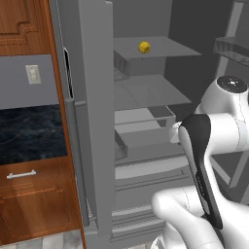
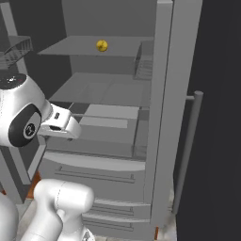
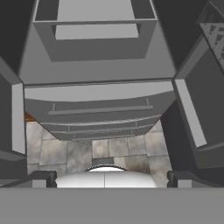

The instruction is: Retrieve a lemon from the fridge and place it on the cutting board with the fish.

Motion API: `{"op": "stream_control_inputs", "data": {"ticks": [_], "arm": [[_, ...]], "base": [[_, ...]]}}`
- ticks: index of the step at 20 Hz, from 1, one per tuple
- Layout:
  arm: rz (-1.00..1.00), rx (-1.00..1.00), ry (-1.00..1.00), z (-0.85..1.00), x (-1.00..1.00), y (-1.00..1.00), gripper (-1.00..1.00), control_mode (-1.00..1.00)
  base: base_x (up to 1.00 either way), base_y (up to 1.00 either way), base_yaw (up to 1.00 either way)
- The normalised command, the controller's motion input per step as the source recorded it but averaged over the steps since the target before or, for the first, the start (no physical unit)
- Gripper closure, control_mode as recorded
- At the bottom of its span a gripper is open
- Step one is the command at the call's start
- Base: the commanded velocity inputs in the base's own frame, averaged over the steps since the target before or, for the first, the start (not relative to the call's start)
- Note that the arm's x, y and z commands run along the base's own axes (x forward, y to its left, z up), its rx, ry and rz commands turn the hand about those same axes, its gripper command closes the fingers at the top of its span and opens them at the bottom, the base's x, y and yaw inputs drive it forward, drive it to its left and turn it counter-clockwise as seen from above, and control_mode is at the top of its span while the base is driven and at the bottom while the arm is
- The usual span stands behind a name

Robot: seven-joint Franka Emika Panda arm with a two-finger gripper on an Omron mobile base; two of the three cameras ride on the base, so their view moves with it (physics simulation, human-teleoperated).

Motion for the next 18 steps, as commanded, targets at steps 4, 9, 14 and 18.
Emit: {"op": "stream_control_inputs", "data": {"ticks": [4, 9, 14, 18], "arm": [[0.0, 0.0, 0.0, 0.0, 0.0, 0.0, -1.0, 1.0], [0.0, 0.0, 0.0, 0.0, 0.0, 0.0, -1.0, 1.0], [0.0, 0.0, 0.0, 0.0, 0.0, 0.0, -1.0, 1.0], [0.0, 0.0, 0.0, 0.0, 0.0, 0.0, -1.0, 1.0]], "base": [[0.15, -0.08, 0.0], [0.46, -0.25, 0.0], [0.46, -0.14, 0.0], [0.53, -0.2, 0.0]]}}
